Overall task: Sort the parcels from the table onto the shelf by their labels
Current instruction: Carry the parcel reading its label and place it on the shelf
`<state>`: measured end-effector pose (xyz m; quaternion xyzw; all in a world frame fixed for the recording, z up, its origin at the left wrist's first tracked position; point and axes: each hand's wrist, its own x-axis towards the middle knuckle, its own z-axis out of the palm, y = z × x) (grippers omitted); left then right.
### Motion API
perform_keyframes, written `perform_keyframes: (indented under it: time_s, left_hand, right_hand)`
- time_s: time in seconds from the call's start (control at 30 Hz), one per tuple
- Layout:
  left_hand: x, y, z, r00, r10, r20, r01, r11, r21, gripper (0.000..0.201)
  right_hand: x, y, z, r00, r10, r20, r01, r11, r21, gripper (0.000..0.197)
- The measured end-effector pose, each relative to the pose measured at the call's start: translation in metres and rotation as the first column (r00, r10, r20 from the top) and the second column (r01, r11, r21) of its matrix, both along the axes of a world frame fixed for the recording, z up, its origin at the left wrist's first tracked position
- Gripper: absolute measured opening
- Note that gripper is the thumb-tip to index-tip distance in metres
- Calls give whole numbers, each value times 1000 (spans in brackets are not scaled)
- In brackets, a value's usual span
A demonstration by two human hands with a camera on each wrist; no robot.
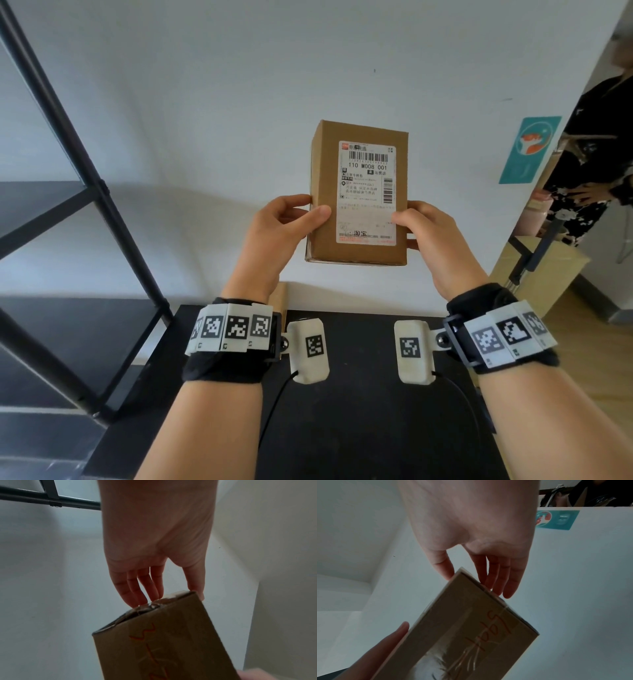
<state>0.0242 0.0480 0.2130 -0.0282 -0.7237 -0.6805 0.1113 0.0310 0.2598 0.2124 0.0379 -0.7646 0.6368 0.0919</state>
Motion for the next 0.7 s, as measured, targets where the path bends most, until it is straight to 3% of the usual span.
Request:
perform_keyframes:
  time_s: [0.37,0.7]
  left_hand:
    - [27,-31,-20,994,90,59,-93,994,59,43]
    - [98,-126,-28,947,289,144,-301,951,72,45]
  right_hand:
    - [8,-42,-1,995,100,-27,-97,990,98,18]
    - [47,-151,-12,958,288,15,-285,939,193,34]
